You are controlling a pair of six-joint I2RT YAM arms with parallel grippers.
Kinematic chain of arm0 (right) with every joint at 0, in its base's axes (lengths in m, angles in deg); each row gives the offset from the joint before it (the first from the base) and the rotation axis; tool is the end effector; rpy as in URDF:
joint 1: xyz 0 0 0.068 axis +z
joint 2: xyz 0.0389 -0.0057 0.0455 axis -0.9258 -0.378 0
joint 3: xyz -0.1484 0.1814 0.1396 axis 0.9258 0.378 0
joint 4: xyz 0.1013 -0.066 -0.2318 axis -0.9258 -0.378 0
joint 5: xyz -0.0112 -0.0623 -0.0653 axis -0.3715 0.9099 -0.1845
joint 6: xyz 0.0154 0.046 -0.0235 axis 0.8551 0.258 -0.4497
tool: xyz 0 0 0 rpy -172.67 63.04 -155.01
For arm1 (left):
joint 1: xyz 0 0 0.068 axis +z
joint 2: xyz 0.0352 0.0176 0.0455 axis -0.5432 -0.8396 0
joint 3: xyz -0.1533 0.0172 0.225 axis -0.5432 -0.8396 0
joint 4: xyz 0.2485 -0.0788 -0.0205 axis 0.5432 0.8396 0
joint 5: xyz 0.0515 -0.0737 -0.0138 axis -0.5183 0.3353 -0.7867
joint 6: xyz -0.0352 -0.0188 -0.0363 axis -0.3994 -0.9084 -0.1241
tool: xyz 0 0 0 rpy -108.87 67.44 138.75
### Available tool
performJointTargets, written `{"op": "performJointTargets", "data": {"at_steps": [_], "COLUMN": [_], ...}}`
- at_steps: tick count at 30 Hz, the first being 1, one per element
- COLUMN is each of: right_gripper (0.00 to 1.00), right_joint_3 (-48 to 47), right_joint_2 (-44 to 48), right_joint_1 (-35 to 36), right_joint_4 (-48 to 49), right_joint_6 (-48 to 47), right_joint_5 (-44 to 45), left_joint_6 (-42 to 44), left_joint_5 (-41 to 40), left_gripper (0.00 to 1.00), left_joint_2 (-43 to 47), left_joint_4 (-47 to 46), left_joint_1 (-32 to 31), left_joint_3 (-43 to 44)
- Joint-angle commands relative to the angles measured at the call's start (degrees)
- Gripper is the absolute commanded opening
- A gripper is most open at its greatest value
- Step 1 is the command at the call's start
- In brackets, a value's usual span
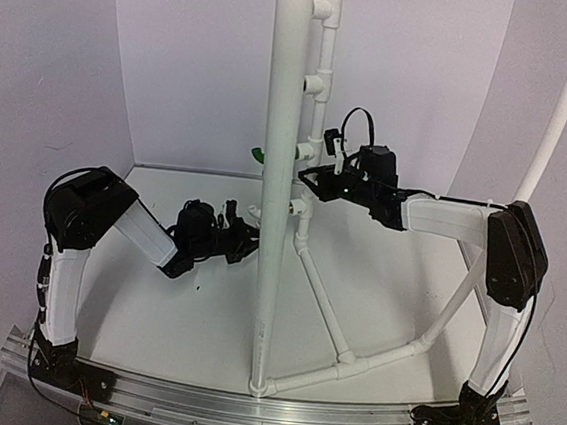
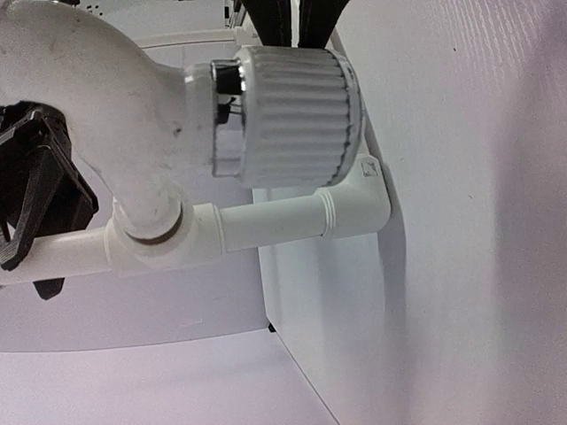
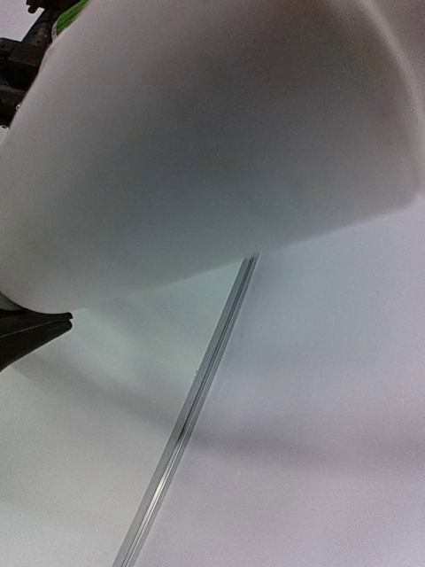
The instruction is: Install the water faucets
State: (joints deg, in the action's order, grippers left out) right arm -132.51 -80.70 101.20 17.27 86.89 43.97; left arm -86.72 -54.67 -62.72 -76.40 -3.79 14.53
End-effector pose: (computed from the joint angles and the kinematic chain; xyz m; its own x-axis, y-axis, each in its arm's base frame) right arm 0.3871 0.2690 0.2727 -0.2184 -0.0432 -0.9749 -0.7695 0.6221 0.1448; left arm 0.3235 -0.2589 0.1199 -0.8617 -0.4349 -0.2613 0.1566 0.2619 -0.9523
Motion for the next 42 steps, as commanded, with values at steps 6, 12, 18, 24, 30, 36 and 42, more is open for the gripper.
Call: {"op": "performJointTargets", "data": {"at_steps": [6, 12, 18, 24, 30, 36, 42], "right_gripper": [0.0, 0.0, 0.0, 0.0, 0.0, 0.0, 0.0], "right_joint_3": [1.0, 1.0, 1.0, 1.3, 1.3, 1.4, 1.2], "right_joint_2": [0.6, 0.6, 0.7, 0.8, 0.8, 0.8, 0.8], "right_joint_1": [2.3, 2.3, 2.3, 2.3, 2.3, 2.3, 2.2], "right_joint_4": [-0.4, -0.5, -0.6, -0.7, -0.7, -0.8, -1.0], "right_joint_6": [7.8, 7.6, 7.6, 7.6, 7.5, 7.3, 7.1], "right_joint_5": [-10.6, -10.7, -10.7, -10.6, -10.8, -11.0, -11.0], "left_joint_6": [-3.0, -3.4, -1.3, 0.0, 5.5, 9.5, 12.6], "left_joint_5": [-2.4, -2.0, -0.6, -0.3, 3.2, 6.8, 9.3], "left_gripper": [0.05, 0.05, 0.04, 0.04, 0.05, 0.05, 0.07], "left_joint_2": [-4.1, -5.1, -4.5, -2.6, 1.0, 2.7, 3.1], "left_joint_4": [-11.1, -13.0, -9.7, -10.0, -3.0, 0.9, 4.0], "left_joint_1": [1.8, 3.2, 3.5, 4.3, 5.3, 6.6, 7.3], "left_joint_3": [2.6, 4.9, 8.1, 7.0, 7.6, 8.4, 10.8]}}
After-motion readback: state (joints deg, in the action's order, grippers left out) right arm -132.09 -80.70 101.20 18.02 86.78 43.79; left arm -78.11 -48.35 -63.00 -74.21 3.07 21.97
